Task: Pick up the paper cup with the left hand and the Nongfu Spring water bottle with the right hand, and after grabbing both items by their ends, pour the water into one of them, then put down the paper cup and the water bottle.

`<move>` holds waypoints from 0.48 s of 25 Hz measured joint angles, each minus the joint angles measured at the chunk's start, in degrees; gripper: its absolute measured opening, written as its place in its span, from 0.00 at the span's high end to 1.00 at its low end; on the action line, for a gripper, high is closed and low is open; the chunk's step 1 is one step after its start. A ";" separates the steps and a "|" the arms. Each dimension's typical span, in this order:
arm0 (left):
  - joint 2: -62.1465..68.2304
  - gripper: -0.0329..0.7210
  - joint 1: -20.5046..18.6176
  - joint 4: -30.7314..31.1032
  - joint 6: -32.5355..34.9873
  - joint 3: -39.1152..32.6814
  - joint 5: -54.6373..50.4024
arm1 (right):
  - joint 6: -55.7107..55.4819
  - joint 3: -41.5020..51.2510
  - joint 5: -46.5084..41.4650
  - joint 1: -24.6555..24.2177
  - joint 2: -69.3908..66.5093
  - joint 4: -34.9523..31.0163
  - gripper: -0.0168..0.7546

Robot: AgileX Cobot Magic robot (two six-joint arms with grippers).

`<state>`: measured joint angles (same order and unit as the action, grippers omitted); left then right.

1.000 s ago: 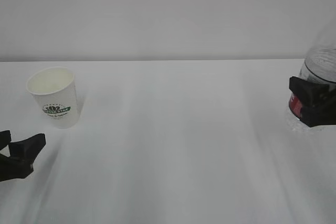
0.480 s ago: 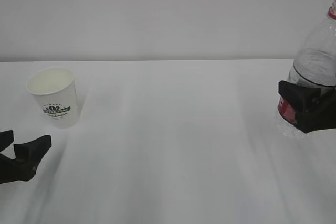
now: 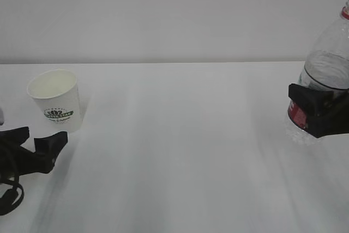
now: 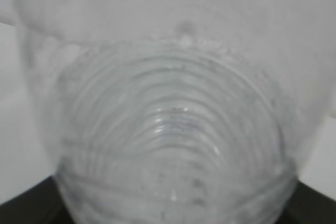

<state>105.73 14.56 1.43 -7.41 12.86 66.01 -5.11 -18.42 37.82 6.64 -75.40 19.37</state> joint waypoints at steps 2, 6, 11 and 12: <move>1.29 0.04 0.00 -0.15 0.00 1.15 0.00 | -0.10 0.00 0.00 0.00 0.00 0.00 0.35; 2.11 0.04 0.00 -2.26 0.00 3.03 0.00 | -0.10 0.00 0.00 0.00 0.00 0.00 0.35; 2.11 0.05 0.00 -4.19 0.00 6.09 0.00 | -0.10 0.00 0.00 0.00 0.00 0.00 0.35; 2.11 0.05 0.00 -4.17 0.00 6.77 0.00 | -0.10 0.00 0.00 0.00 0.00 0.00 0.35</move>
<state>107.84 14.56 -2.74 -7.41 19.63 66.01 -5.20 -18.42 37.82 6.64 -75.40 19.37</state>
